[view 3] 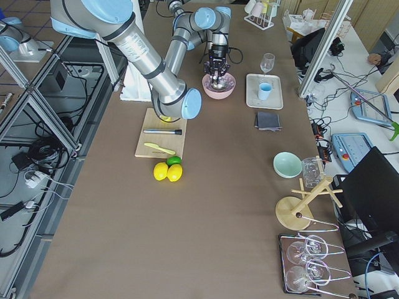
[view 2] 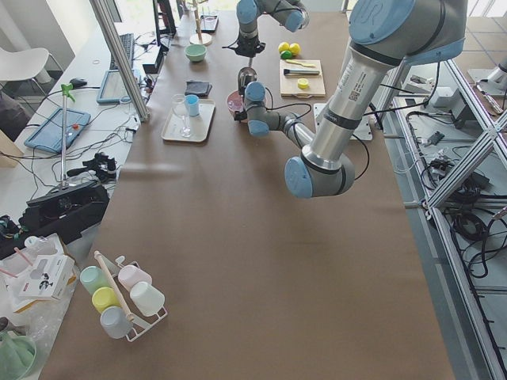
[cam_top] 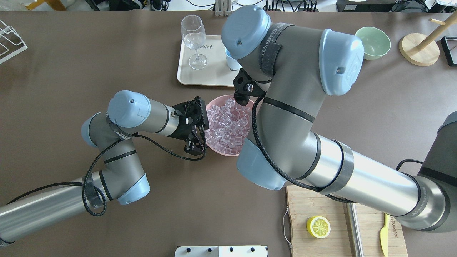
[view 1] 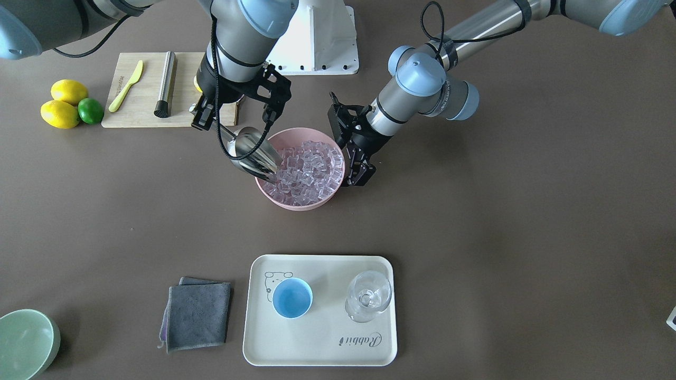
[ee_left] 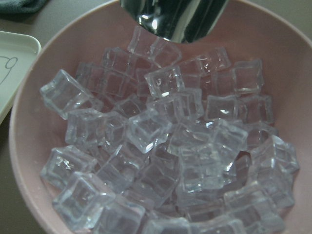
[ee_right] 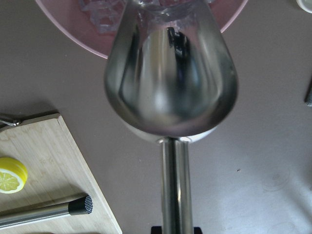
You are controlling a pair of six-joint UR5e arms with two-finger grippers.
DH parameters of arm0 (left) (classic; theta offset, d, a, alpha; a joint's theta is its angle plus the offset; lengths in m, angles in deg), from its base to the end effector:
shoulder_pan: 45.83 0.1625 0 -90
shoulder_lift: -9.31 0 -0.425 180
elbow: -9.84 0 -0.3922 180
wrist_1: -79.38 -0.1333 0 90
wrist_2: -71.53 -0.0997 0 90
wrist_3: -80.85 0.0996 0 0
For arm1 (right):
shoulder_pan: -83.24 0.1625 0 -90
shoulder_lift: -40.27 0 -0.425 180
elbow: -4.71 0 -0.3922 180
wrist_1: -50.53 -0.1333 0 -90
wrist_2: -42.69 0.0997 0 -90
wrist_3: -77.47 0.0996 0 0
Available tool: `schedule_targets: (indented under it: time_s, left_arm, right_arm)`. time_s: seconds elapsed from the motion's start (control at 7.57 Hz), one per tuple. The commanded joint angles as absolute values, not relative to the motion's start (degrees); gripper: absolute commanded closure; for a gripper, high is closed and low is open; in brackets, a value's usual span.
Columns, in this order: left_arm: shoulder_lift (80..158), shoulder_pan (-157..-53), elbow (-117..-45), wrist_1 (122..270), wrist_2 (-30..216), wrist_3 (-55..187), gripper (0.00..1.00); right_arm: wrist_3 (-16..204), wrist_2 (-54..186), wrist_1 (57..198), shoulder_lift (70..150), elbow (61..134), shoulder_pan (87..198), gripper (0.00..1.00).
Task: Put ice in cup with scoop
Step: 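Dig the scoop into the ice with the right gripper while left steadies bowl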
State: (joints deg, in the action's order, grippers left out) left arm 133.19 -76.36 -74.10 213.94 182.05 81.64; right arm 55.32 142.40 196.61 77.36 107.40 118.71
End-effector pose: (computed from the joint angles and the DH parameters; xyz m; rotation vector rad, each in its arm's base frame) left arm 0.5554 -0.4418 0.2655 0.9970 0.9374 1.1194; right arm -0.4338 -0.4521 0.1420 0.1210 -0.2253 -1.3457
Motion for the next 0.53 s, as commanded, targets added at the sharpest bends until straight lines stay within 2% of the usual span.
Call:
schedule_targets:
  time_s: [0.0,0.4]
  left_arm:
    - [132.8,-76.5,-74.1,213.9,182.1,81.7,0.01]
    - [132.6,-76.5,-74.1,213.9,182.1,81.7,0.01]
  right_arm:
    - [57.4,140.7,193.5,76.5,103.5,116.6,1.0]
    - [58.8,140.5,190.9,76.4,103.0,115.4,1.0]
